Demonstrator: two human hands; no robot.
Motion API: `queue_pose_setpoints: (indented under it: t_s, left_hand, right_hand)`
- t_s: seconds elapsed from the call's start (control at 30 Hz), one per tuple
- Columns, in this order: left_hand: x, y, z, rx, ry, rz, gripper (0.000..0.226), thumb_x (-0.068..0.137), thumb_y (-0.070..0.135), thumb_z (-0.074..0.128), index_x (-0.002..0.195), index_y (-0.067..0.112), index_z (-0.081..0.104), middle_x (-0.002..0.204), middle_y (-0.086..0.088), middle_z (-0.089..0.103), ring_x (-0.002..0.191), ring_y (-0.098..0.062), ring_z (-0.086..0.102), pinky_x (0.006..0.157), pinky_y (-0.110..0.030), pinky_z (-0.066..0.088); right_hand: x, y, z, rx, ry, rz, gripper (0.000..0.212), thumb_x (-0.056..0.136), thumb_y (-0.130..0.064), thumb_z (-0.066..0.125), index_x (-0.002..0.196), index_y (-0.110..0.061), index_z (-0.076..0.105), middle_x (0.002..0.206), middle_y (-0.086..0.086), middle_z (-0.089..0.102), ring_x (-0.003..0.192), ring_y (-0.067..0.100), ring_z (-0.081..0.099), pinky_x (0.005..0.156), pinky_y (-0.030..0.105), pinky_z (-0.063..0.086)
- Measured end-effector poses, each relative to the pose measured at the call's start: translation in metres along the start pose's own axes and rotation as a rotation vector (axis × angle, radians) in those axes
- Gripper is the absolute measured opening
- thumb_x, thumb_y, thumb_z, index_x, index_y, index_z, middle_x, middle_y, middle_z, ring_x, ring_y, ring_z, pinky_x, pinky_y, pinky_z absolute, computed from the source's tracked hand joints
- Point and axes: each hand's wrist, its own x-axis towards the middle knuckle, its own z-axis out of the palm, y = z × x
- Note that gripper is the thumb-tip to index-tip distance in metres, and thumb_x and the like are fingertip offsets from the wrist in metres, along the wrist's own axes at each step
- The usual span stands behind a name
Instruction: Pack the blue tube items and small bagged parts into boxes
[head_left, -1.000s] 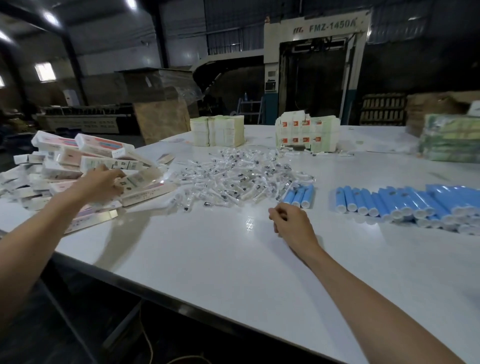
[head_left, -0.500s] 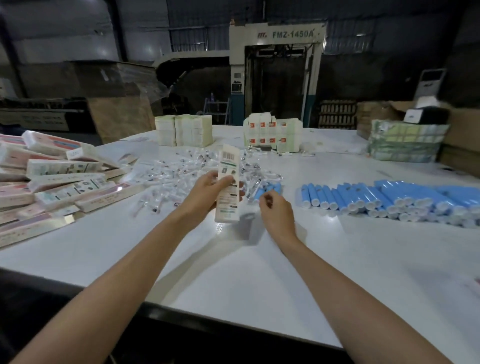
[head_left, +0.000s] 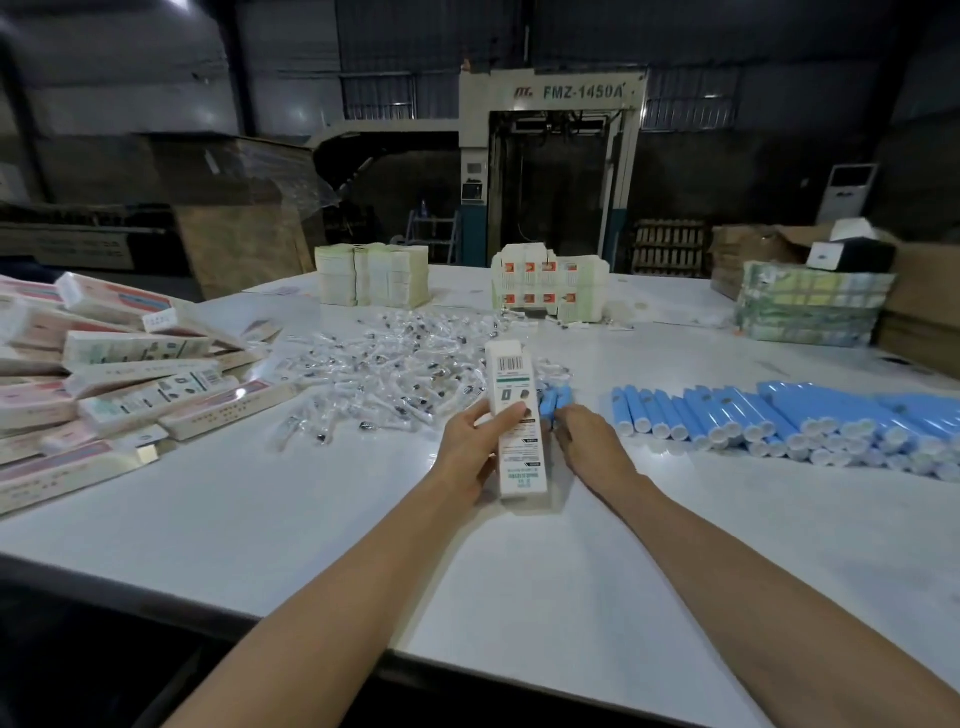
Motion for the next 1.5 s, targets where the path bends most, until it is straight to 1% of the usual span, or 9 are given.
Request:
queue_pose_setpoints:
  t_s: [0.2, 0.43, 0.7, 0.77, 0.9, 1.0, 1.1, 1.3, 1.5]
  left_hand:
    - [-0.001, -0.004, 0.004, 0.014, -0.045, -0.026, 0.040, 0.095, 0.020, 0.083, 0.133, 0.015, 0.071, 0.116, -0.018, 0.080, 0.109, -0.037, 0.078, 0.086, -0.045, 0.065]
    - [-0.002, -0.003, 0.001, 0.001, -0.099, -0.024, 0.042, 0.094, 0.020, 0.084, 0.133, 0.017, 0.070, 0.116, -0.019, 0.080, 0.110, -0.036, 0.078, 0.082, -0.044, 0.065]
    - [-0.007, -0.005, 0.002, 0.047, -0.194, 0.009, 0.054, 0.089, 0.019, 0.088, 0.139, 0.021, 0.066, 0.118, -0.018, 0.080, 0.109, -0.037, 0.078, 0.082, -0.045, 0.065]
    - [-0.007, -0.005, 0.003, 0.052, -0.203, 0.011, 0.057, 0.089, 0.019, 0.088, 0.140, 0.022, 0.065, 0.119, -0.018, 0.080, 0.109, -0.037, 0.078, 0.085, -0.049, 0.066]
    - [-0.009, -0.004, 0.003, 0.043, -0.235, 0.013, 0.053, 0.089, 0.017, 0.088, 0.138, 0.024, 0.067, 0.120, -0.019, 0.079, 0.110, -0.039, 0.078, 0.086, -0.049, 0.066]
    - [-0.009, -0.004, 0.003, 0.057, -0.258, 0.008, 0.058, 0.088, 0.019, 0.089, 0.140, 0.023, 0.065, 0.120, -0.020, 0.079, 0.112, -0.038, 0.077, 0.089, -0.050, 0.065]
    - [-0.010, -0.004, 0.004, 0.045, -0.266, 0.002, 0.058, 0.088, 0.017, 0.089, 0.141, 0.018, 0.065, 0.120, -0.022, 0.078, 0.112, -0.039, 0.077, 0.087, -0.049, 0.065]
    - [-0.011, -0.004, 0.005, 0.048, -0.298, 0.007, 0.051, 0.086, 0.016, 0.090, 0.134, 0.016, 0.071, 0.121, -0.024, 0.077, 0.111, -0.042, 0.077, 0.091, -0.052, 0.064]
    - [-0.013, -0.004, 0.010, 0.116, -0.302, 0.021, 0.062, 0.080, 0.026, 0.094, 0.137, 0.019, 0.071, 0.120, -0.023, 0.078, 0.111, -0.043, 0.076, 0.100, -0.057, 0.061]
  right_hand:
    - [-0.039, -0.017, -0.021, -0.151, -0.040, -0.046, 0.018, 0.096, -0.004, 0.054, 0.108, -0.007, 0.067, 0.106, 0.011, 0.064, 0.091, 0.028, 0.066, 0.079, 0.041, 0.057]
    - [-0.070, -0.017, -0.039, -0.481, 0.043, -0.056, 0.021, 0.106, -0.027, 0.051, 0.116, -0.012, 0.061, 0.112, 0.006, 0.060, 0.095, 0.029, 0.067, 0.065, 0.035, 0.043]
    - [-0.043, 0.000, -0.027, -0.205, -0.101, 0.214, 0.012, 0.103, -0.013, 0.057, 0.093, -0.013, 0.051, 0.106, 0.011, 0.063, 0.080, 0.023, 0.059, 0.066, 0.035, 0.044]
    - [-0.038, 0.003, -0.036, -0.089, -0.126, 0.277, 0.016, 0.104, -0.015, 0.055, 0.090, -0.013, 0.048, 0.102, 0.009, 0.061, 0.074, 0.019, 0.053, 0.064, 0.035, 0.042]
    - [-0.024, 0.001, -0.081, 0.504, 0.075, 0.358, 0.039, 0.109, -0.026, 0.052, 0.141, -0.009, 0.040, 0.121, 0.013, 0.063, 0.099, 0.028, 0.061, 0.076, 0.035, 0.046]
    - [-0.017, -0.017, -0.124, 1.082, 0.295, 0.251, 0.057, 0.103, -0.018, 0.065, 0.147, -0.015, 0.030, 0.122, 0.018, 0.069, 0.099, 0.026, 0.073, 0.085, 0.037, 0.060]
    - [-0.004, -0.034, -0.145, 1.308, 0.381, 0.084, 0.074, 0.098, -0.008, 0.071, 0.153, -0.018, 0.022, 0.115, 0.015, 0.068, 0.092, 0.019, 0.077, 0.078, 0.035, 0.064]
    - [0.008, -0.046, -0.135, 0.928, 0.343, 0.082, 0.091, 0.097, -0.010, 0.073, 0.158, -0.031, 0.009, 0.138, 0.015, 0.055, 0.109, 0.026, 0.070, 0.076, 0.037, 0.066]
    - [0.012, -0.036, -0.140, 0.693, 0.205, 0.094, 0.079, 0.089, -0.015, 0.077, 0.145, -0.040, 0.027, 0.110, 0.011, 0.069, 0.091, 0.017, 0.068, 0.064, 0.024, 0.048]
